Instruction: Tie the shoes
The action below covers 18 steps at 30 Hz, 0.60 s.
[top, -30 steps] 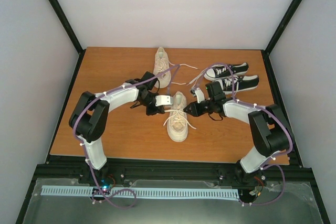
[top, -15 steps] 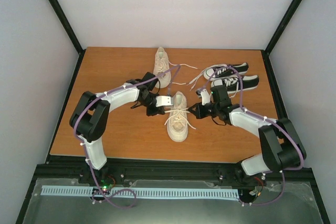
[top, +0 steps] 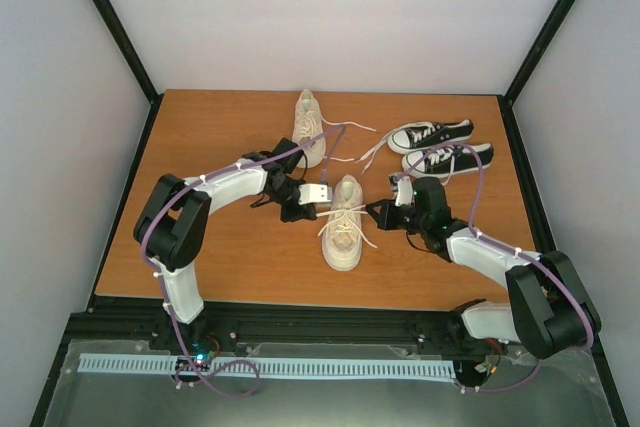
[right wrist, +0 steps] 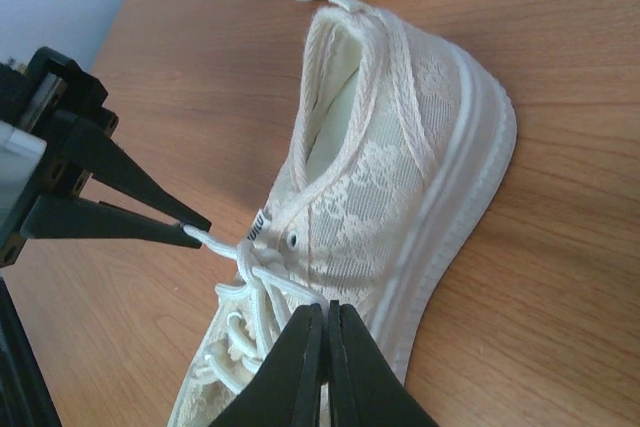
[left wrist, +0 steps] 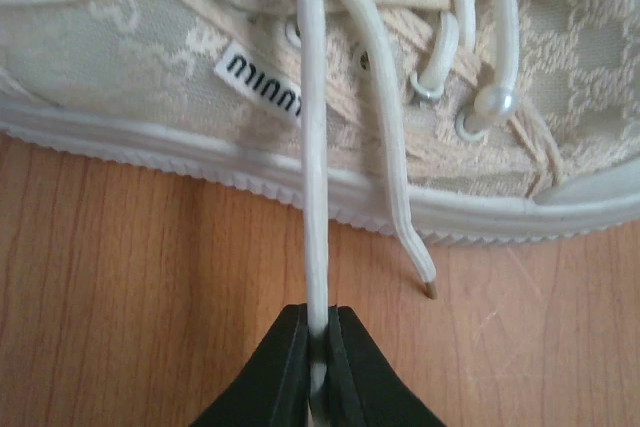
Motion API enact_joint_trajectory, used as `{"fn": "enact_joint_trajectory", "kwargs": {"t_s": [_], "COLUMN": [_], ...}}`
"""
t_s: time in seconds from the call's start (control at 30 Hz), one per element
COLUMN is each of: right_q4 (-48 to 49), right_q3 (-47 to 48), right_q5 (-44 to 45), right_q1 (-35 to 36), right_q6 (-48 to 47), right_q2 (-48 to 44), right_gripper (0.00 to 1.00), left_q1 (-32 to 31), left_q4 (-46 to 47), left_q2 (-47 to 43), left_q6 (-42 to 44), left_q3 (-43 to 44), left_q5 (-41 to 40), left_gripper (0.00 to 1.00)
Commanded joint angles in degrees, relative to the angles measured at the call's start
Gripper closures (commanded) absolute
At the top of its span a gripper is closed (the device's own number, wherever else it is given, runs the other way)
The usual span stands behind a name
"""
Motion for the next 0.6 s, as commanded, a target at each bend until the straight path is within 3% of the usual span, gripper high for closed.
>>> {"fn": "enact_joint_trajectory", "kwargs": {"t_s": [0.0, 0.13, 0.33, 0.57], "right_q4": [4.6, -0.4, -18.1, -20.0], "right_q3": [0.7, 3.9, 14.4, 16.0], "right_q5": [2.6, 2.2, 2.7, 1.6], "right_q1": [-0.5, -0.6, -0.5, -0.5], "right_q6": [1.7, -0.6, -6.1, -6.4], "right_q2": [0.3, -0.4, 2.9, 4.3], "right_gripper": [0.97, 0.97, 0.97, 0.97], "left_q1": [0.4, 0.4, 0.5, 0.4], "left_q4": [-2.7, -3.0, -3.1, -2.8], "left_q2": [0.3, 0.3, 0.7, 0.4], "left_q6": [0.2, -0.1, -0.1, -0.4], "left_q3": [2.3, 3.2, 3.2, 4.1], "left_q5": [0.6, 0.6, -0.3, 0.4], "left_gripper": [0.89, 0.98, 0.99, 0.99]}}
